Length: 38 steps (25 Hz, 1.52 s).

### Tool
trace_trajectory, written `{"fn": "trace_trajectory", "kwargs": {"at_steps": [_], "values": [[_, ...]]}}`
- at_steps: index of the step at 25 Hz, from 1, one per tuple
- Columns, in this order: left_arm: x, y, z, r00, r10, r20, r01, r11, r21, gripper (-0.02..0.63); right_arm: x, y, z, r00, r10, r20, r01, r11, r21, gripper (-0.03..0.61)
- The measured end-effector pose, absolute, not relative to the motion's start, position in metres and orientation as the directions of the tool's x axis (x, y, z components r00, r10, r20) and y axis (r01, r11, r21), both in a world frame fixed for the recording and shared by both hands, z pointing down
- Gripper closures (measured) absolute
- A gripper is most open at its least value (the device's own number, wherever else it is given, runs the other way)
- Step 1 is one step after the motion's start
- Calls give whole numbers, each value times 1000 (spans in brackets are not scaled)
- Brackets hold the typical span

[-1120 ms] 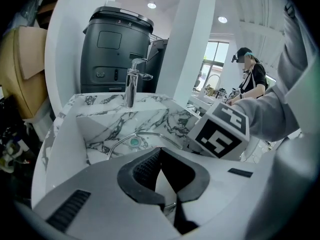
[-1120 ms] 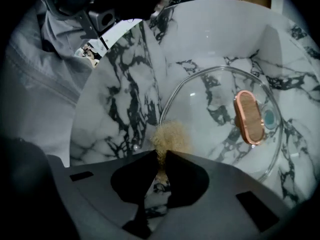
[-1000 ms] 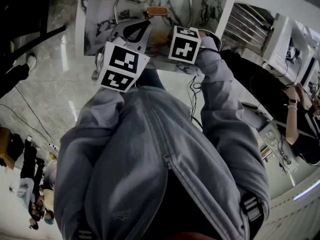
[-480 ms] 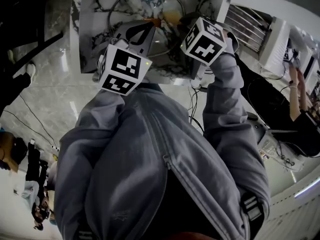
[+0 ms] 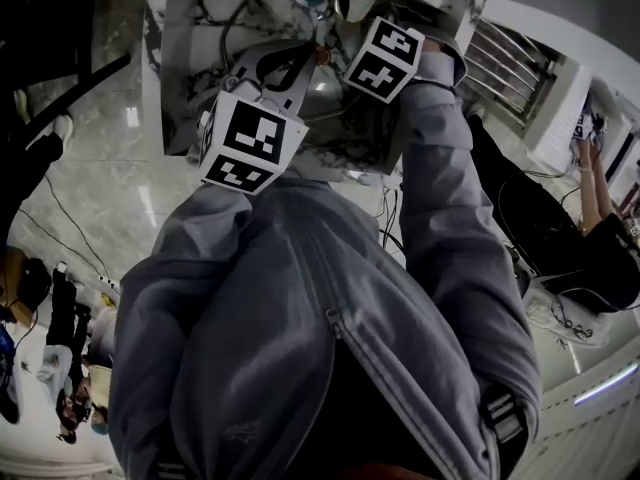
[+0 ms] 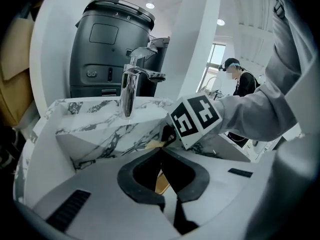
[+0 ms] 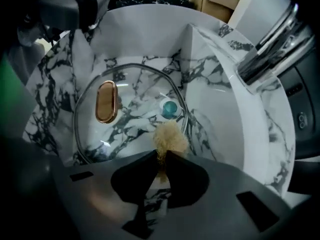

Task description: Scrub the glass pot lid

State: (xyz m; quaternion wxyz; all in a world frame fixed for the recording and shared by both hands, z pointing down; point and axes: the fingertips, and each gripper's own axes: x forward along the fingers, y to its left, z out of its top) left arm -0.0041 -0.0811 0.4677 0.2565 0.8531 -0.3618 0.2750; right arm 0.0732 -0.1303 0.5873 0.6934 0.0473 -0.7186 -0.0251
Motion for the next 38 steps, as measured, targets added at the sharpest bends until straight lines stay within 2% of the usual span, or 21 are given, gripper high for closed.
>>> {"fn": "trace_trajectory", "kwargs": {"at_steps": [11, 27, 38], "values": [[-7, -81, 476, 582, -467, 665, -763, -596, 250, 597, 71, -118, 616, 10, -44, 999, 16, 999, 44, 520], [5, -52, 462, 602, -471, 645, -749, -612, 253, 597, 84, -21, 608, 97, 39, 995, 69, 997, -46, 518], [2, -9, 431, 606, -502, 616, -749, -622, 230, 597, 87, 64, 588, 108, 208, 972, 15, 977, -211, 518]]}}
